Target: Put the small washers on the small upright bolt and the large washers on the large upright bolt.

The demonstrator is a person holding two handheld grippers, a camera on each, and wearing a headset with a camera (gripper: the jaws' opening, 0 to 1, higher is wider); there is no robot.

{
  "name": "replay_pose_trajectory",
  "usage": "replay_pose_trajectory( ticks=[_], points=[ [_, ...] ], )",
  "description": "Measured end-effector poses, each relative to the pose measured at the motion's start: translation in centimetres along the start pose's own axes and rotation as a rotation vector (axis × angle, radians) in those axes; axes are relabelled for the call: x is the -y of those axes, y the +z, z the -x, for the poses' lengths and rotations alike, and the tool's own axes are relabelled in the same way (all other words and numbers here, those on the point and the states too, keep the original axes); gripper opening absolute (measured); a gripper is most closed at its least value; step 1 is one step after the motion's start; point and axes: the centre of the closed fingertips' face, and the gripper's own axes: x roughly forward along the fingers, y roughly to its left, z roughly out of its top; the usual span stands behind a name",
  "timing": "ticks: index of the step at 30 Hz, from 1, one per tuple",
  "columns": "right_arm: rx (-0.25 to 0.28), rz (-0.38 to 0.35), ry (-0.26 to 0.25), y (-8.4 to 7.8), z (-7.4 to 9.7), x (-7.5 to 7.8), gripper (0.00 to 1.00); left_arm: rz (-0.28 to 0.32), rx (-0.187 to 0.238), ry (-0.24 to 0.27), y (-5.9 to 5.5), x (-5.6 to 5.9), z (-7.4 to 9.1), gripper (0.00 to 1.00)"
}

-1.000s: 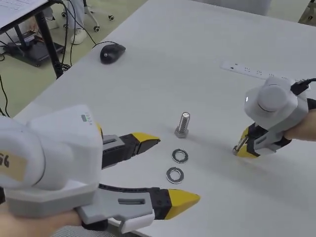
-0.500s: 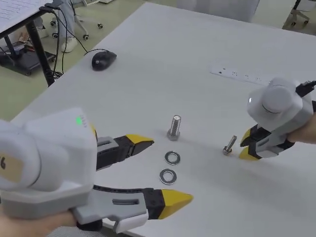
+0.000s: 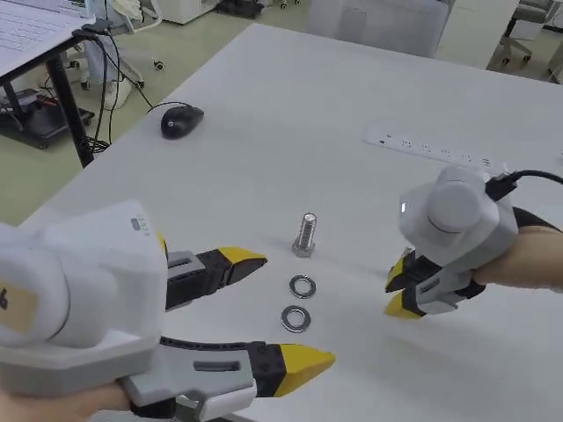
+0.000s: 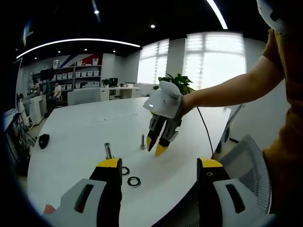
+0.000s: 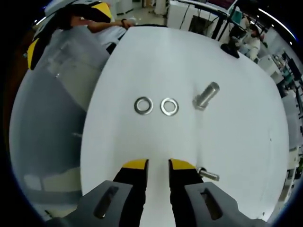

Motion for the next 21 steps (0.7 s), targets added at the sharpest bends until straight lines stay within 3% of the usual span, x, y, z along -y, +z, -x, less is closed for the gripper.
replay_pose_trajectory(
  ticks=[12,17,21],
  points=[
    [0.018,0.084,0.082,5.2,-3.8,-1.3,0.19,-0.007,0.036,0.023,1.0,-0.6,0.6,0.63],
    [0.015,0.087,0.11,6.4,-5.3,-1.8,0.24,-0.005,0.048,0.032,1.2,-0.9,0.7,0.63],
    [0.017,0.09,0.104,6.8,-5.9,-1.7,0.26,-0.001,0.059,0.042,1.3,-1.2,0.8,0.63]
  ],
)
